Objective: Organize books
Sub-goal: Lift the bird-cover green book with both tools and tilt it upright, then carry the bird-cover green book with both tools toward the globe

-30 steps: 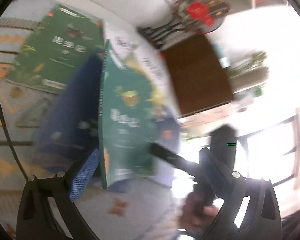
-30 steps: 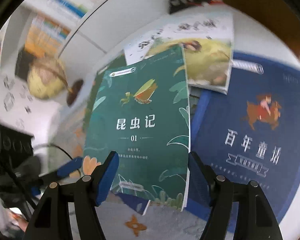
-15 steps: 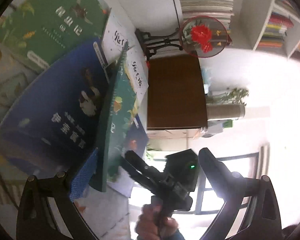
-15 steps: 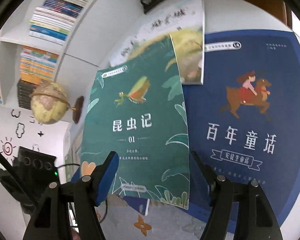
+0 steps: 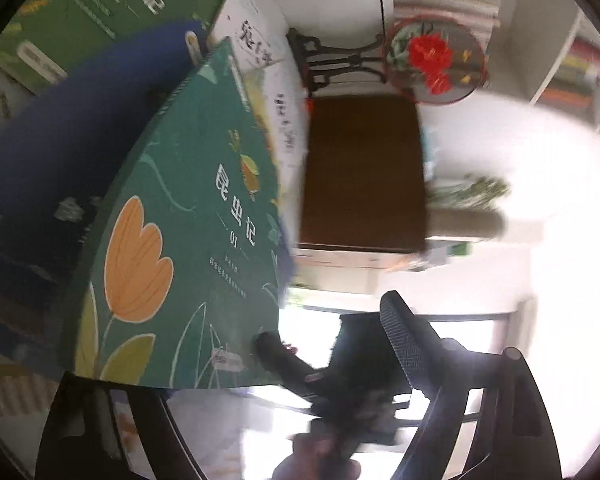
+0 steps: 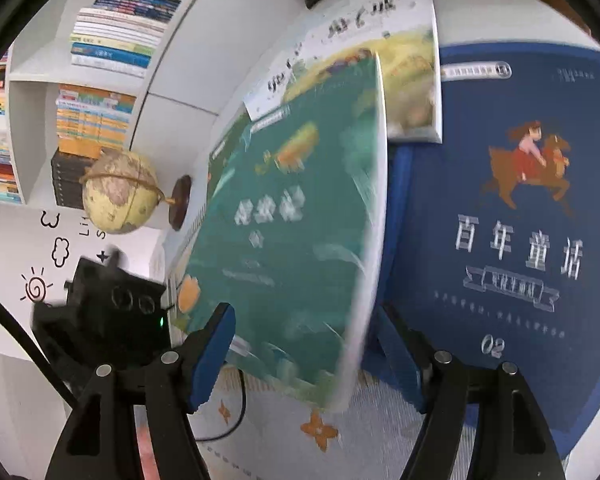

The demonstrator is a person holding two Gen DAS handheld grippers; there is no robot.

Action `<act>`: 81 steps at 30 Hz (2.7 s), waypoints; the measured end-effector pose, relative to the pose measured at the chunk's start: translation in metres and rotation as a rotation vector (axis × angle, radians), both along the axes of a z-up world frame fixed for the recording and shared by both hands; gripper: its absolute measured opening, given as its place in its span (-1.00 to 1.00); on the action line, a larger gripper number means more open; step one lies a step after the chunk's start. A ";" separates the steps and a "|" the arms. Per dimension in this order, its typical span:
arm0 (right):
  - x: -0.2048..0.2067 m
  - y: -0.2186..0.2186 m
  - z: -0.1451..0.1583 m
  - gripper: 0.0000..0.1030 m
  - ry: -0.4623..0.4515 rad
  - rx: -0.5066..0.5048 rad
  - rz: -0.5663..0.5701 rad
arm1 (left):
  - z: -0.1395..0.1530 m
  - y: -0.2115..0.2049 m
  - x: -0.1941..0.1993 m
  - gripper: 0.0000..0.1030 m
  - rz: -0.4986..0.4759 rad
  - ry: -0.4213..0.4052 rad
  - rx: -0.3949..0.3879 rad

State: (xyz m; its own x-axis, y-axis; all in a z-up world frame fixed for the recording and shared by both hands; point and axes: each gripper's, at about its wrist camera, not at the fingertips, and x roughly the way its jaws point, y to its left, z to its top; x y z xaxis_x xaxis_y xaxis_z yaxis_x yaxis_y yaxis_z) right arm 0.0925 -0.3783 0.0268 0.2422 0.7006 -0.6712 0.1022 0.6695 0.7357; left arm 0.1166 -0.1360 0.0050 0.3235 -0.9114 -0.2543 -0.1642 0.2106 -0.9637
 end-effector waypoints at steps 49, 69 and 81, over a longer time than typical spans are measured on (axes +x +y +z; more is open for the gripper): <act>0.009 0.054 0.067 -0.65 -0.457 -0.418 0.282 | 0.071 -0.053 -0.044 0.56 -0.061 -0.519 1.069; -0.036 0.246 0.141 -0.65 -0.702 -0.357 0.532 | 0.138 0.140 -0.135 0.55 0.262 -0.513 1.167; -0.088 0.426 0.134 -0.63 -0.717 -0.248 0.700 | 0.135 0.297 -0.202 0.55 0.412 -0.398 1.239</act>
State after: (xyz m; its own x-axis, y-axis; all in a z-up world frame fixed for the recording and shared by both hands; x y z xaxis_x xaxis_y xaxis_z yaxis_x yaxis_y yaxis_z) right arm 0.0044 0.0481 0.1607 0.2337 0.7006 -0.6742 -0.7771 0.5514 0.3035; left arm -0.0850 0.1610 0.1395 0.7569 0.0237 -0.6532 -0.1828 0.9672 -0.1767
